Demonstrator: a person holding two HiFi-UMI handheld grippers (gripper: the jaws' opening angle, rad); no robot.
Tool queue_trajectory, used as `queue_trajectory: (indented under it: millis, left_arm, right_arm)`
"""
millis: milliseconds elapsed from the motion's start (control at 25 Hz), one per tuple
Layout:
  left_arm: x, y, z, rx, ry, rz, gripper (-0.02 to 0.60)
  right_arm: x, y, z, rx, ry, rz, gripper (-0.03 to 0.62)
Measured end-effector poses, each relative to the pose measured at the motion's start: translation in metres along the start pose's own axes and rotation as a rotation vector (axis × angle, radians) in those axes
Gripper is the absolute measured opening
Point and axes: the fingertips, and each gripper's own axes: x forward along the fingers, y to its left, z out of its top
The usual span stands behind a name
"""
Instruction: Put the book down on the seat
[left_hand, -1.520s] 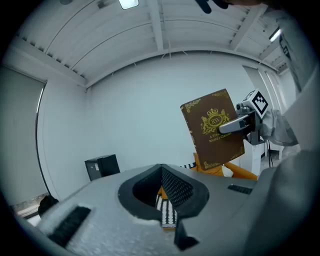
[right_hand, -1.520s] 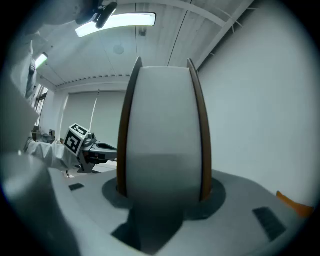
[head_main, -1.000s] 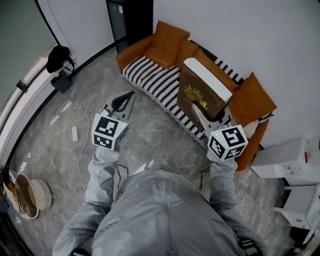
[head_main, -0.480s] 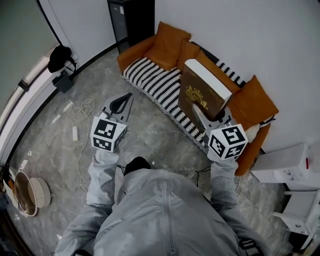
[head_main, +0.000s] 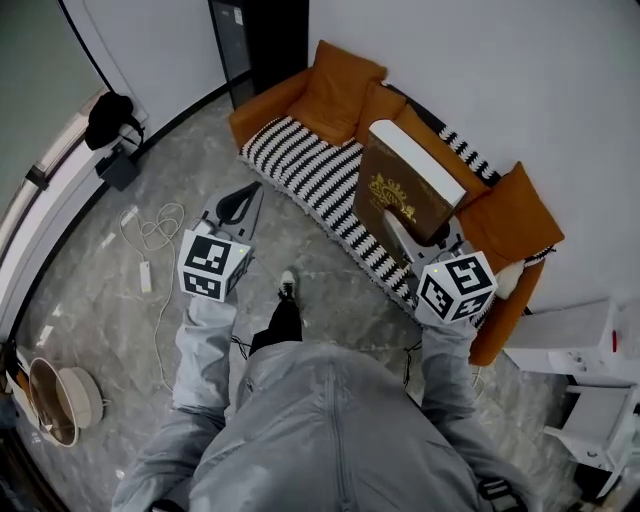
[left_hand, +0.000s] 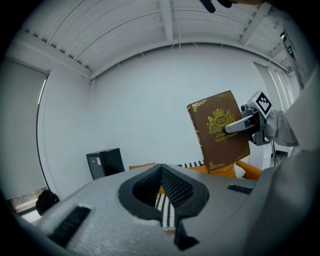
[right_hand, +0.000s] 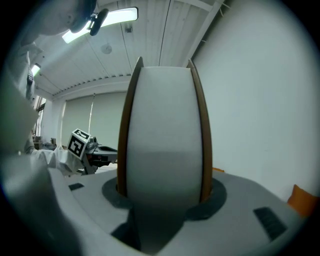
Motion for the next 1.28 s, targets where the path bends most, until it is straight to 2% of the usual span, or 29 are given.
queue_trajectory:
  millis: [440,720,960,1280]
  left_arm:
    - [0.109,0.139,0.012,0.017,-0.015,-0.038,0.025]
    - [0.134,0.147,-0.002,-0.002,-0.019,-0.057,0.025]
    - [0.171,0.196,-0.022,-0.036,0.013,-0.092,0.025]
    - [0.200,0.226,-0.045,-0.057,0.031,-0.129,0.025]
  right_arm:
    - [0.154,-0.046,0.053,-0.004,-0.012,-0.030,0.233]
    - [0.174,-0.059,0.043,-0.005,0.010,-0.048,0.235]
    - [0.242,-0.073,0.045,0.025,0.064,-0.063,0.235]
    - [0.291,-0.082,0.029,0.062,0.121,-0.085,0.236]
